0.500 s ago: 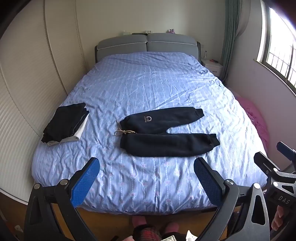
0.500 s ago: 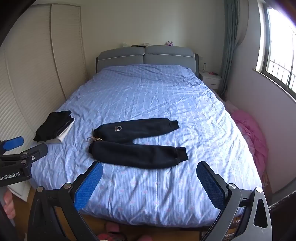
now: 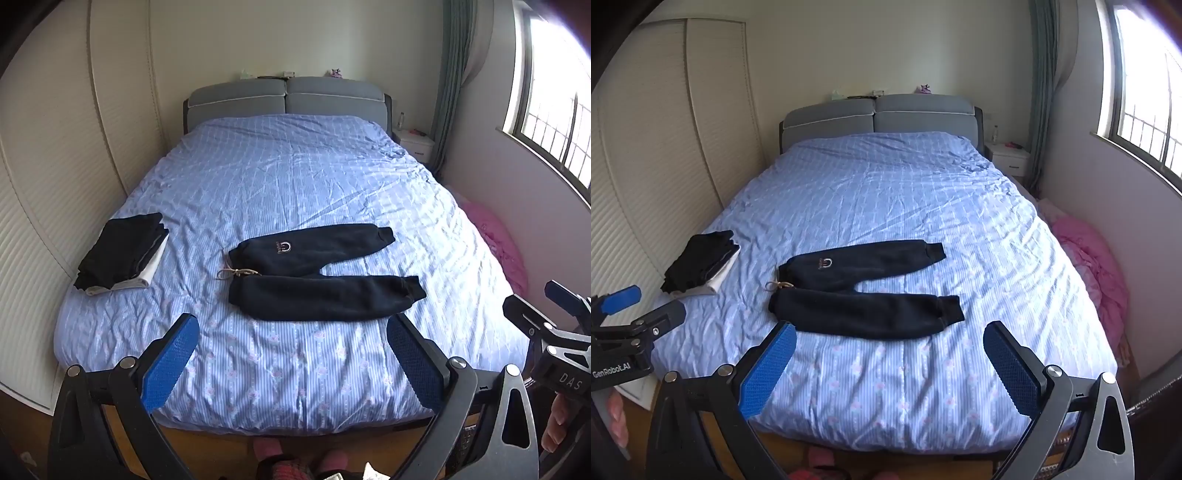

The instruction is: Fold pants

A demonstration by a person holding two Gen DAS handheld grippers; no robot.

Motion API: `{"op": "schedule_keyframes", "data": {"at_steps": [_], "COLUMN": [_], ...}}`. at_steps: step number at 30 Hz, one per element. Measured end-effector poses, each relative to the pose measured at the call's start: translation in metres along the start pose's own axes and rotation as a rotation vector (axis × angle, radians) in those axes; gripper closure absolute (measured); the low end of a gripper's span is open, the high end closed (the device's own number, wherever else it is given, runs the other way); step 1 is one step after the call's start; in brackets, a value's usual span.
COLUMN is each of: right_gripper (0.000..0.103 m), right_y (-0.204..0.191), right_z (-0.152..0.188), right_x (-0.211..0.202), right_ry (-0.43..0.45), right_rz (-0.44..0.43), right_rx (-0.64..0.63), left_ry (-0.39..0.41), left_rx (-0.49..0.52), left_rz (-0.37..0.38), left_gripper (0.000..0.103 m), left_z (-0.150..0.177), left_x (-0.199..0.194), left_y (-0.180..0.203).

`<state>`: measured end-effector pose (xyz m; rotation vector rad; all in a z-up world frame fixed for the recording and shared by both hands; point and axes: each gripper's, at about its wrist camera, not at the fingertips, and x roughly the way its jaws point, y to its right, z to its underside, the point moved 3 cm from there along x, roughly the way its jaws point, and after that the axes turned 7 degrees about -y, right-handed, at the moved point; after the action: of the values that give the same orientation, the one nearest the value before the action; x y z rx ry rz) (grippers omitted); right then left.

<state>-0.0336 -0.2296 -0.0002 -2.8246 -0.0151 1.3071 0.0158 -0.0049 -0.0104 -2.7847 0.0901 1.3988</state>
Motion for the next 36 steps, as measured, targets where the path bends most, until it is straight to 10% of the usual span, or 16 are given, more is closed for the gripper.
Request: {"op": "schedule_keyframes", "data": {"at_steps": [36], "right_gripper": [0.001], "right_y": [0.009], "right_z": [-0.005], "right_x": [-0.016], "right_ry": [0.052], "right_rz": [-0.020], "right_rx": [0.000], "left_ry": [0.075], "left_rx": [0.006], "left_rz": [0.002], "left_gripper": [0.000], "left_z": [-0.007], "left_x": [-0.018], "left_y": [0.009]}}
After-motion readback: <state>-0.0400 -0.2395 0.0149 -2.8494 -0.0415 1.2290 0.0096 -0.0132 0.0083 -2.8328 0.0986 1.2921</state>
